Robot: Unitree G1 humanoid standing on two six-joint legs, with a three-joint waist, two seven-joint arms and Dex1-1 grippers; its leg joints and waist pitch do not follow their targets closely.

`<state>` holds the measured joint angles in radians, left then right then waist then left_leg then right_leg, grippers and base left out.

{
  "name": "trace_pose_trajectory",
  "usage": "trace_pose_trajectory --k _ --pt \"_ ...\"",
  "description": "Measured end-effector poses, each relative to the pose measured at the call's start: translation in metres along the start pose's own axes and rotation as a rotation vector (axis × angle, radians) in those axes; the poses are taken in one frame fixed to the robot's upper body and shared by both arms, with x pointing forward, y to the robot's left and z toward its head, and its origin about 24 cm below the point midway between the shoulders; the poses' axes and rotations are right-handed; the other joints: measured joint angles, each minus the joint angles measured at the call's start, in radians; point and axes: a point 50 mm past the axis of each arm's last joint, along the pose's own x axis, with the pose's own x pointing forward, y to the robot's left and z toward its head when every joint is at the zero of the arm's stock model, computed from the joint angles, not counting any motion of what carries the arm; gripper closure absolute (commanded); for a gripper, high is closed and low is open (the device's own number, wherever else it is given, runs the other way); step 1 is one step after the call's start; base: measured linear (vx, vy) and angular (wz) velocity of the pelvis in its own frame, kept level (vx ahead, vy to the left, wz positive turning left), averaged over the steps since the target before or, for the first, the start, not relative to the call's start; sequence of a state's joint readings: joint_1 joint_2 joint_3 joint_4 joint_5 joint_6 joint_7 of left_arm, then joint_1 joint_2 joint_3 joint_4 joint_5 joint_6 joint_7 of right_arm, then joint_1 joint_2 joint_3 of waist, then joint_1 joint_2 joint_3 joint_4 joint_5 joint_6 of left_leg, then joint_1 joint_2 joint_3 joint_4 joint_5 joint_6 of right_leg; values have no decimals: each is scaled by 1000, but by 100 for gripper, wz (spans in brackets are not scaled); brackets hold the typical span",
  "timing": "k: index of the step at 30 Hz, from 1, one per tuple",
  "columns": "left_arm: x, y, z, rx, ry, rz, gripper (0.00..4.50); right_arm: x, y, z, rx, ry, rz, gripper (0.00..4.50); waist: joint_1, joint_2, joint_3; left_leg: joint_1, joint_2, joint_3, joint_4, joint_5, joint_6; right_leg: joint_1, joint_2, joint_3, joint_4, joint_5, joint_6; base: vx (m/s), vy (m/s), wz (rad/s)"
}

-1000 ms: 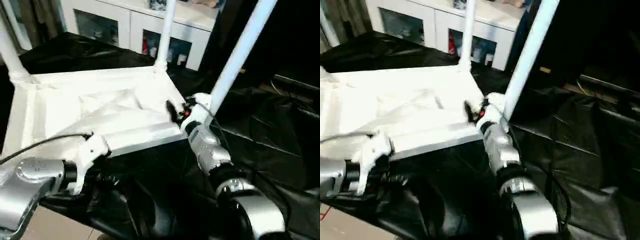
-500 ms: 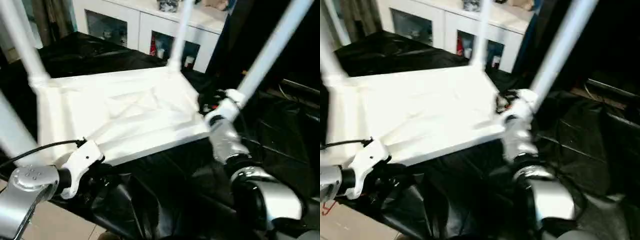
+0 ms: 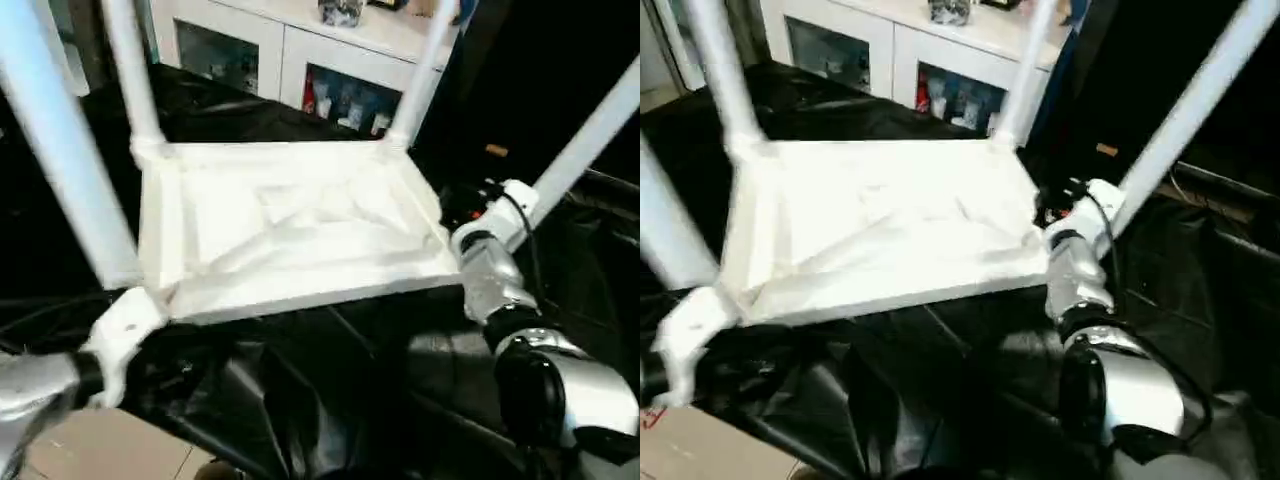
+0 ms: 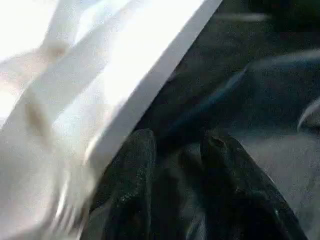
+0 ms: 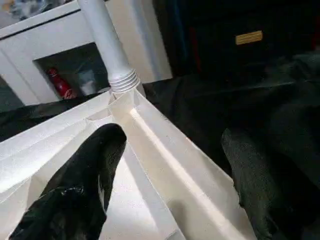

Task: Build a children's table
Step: Rotate leg to tighten, then rotate table base

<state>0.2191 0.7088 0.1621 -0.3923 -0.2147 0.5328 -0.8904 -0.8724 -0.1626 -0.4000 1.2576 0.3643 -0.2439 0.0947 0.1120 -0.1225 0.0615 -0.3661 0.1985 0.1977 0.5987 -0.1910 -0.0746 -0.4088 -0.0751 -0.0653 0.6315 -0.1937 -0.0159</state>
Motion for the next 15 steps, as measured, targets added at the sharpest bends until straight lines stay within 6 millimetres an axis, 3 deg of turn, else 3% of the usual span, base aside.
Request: trace_pose_trajectory --k 4,11,15 --pt "-13 -1 -16 -20 12 25 275 0 -8 5 6 -18 -23 97 0 0 0 -1 0 0 0 0 0 0 0 0 0 -1 1 0 0 0" --pt "-26 4 -24 -65 -91 95 275 -1 -11 4 9 -22 -27 97 1 -1 -1 0 1 0 0 0 0 0 0 -1 0 -1 1 0 0 0" --pt "-27 20 -13 -90 -263 182 275 -5 -15 -3 27 -11 17 97 3 -4 -2 0 3 1 1 0 0 3 1 -1 0 -1 1 0 0 0"
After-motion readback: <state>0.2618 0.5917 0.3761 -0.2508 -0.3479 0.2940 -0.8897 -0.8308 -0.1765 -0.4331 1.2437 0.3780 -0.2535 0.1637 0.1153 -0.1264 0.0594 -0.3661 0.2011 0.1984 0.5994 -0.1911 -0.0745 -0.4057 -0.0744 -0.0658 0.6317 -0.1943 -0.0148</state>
